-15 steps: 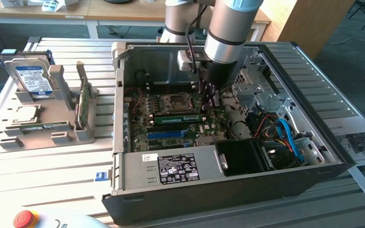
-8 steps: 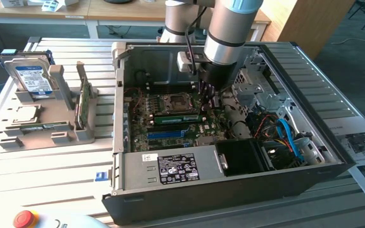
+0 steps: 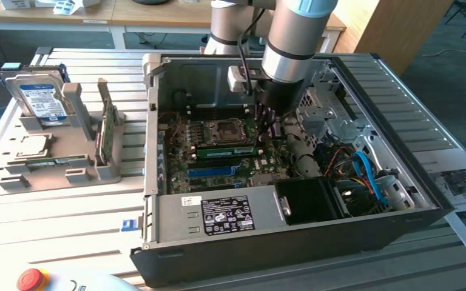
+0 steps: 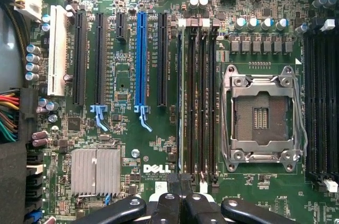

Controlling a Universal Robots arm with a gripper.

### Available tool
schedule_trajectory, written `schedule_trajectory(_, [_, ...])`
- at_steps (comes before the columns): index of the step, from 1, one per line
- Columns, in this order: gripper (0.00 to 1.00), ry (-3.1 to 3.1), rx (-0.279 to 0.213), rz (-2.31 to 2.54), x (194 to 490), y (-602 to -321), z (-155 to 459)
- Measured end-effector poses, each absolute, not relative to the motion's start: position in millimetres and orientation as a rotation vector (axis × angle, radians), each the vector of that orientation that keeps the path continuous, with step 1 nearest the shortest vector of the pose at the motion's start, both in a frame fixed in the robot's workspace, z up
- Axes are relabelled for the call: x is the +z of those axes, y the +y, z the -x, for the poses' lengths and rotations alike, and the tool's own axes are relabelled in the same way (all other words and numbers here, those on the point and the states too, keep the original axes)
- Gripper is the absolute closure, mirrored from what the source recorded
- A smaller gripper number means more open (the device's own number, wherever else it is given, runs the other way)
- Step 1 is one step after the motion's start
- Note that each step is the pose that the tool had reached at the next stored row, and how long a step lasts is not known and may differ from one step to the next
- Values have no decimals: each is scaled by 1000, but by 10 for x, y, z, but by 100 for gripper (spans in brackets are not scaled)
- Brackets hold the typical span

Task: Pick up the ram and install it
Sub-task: 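Press down the ram until it locks into place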

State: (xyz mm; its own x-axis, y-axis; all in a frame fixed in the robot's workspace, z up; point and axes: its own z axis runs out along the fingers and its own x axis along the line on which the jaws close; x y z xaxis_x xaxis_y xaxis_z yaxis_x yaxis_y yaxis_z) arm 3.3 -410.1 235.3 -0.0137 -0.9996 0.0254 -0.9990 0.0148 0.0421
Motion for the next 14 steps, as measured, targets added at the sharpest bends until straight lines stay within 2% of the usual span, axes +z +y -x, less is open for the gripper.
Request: schedule_trajectory(14, [90, -2203, -19, -2172, 2312, -4078, -34])
